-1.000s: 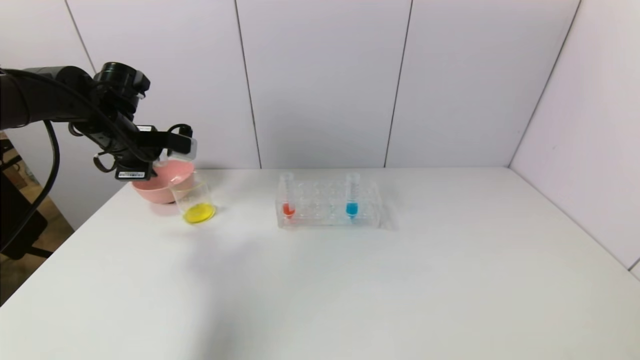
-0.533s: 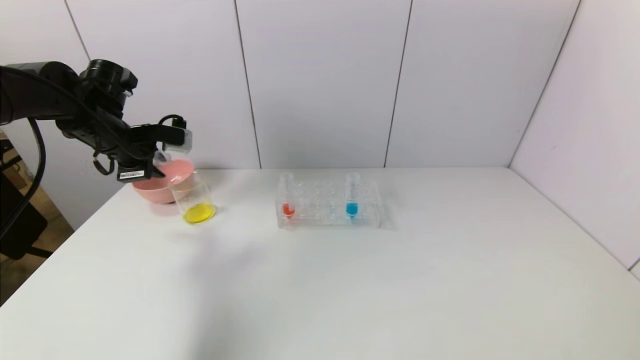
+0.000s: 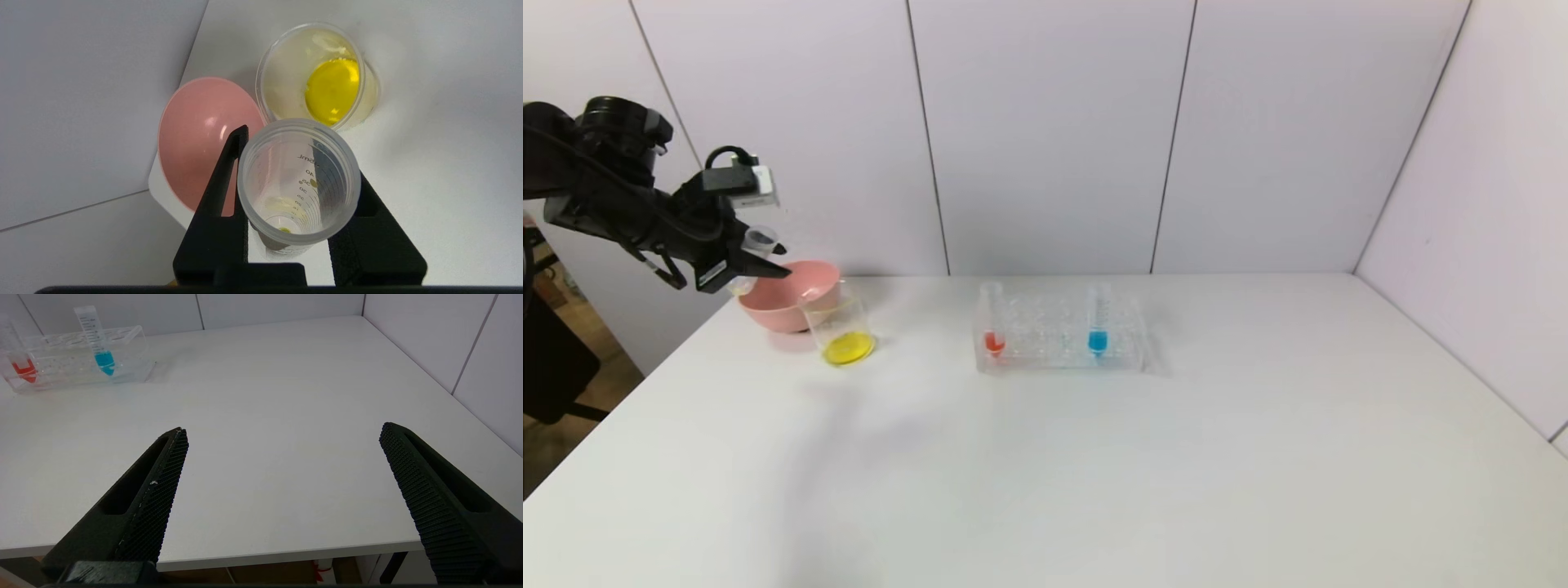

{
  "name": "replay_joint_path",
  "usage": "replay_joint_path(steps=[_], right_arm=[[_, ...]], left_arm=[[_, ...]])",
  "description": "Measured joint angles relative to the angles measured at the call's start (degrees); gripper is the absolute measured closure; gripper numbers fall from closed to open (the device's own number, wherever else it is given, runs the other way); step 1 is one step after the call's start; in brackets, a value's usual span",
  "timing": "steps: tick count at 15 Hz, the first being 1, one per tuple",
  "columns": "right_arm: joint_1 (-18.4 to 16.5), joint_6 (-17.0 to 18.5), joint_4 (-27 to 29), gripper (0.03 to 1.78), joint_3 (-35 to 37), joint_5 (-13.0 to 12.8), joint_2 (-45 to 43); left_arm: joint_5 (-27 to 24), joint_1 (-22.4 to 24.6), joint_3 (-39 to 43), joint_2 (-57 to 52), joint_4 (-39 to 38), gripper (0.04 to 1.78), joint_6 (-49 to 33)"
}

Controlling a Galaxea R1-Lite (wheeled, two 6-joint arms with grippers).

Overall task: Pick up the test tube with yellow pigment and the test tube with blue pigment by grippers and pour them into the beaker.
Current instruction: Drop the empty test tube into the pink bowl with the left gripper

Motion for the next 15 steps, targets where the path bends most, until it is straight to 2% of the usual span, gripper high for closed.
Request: replay_joint_path(steps=[4, 9, 12, 15], right_arm=[[-0.02, 0.00, 0.00, 0.10, 0.00, 0.02, 0.00], [-0.02, 0.00, 0.02, 0.10, 0.00, 0.02, 0.00], [-0.02, 0.00, 0.02, 0.10, 0.00, 0.00, 0.00], [0.00, 0.00, 0.02, 0.10, 0.00, 0.00, 0.00]], left_arm=[[-19.02, 5.16, -0.02, 3.00, -3.41, 1.28, -6.23], [-25.09, 8.37, -0.38, 7.00, -9.20, 1.28, -10.12], [-33.72, 8.57, -0.44, 9.95, -12.68, 1.28, -13.01], [-34.79, 9.03, -0.35, 12.93, -18.77, 1.28, -16.40]])
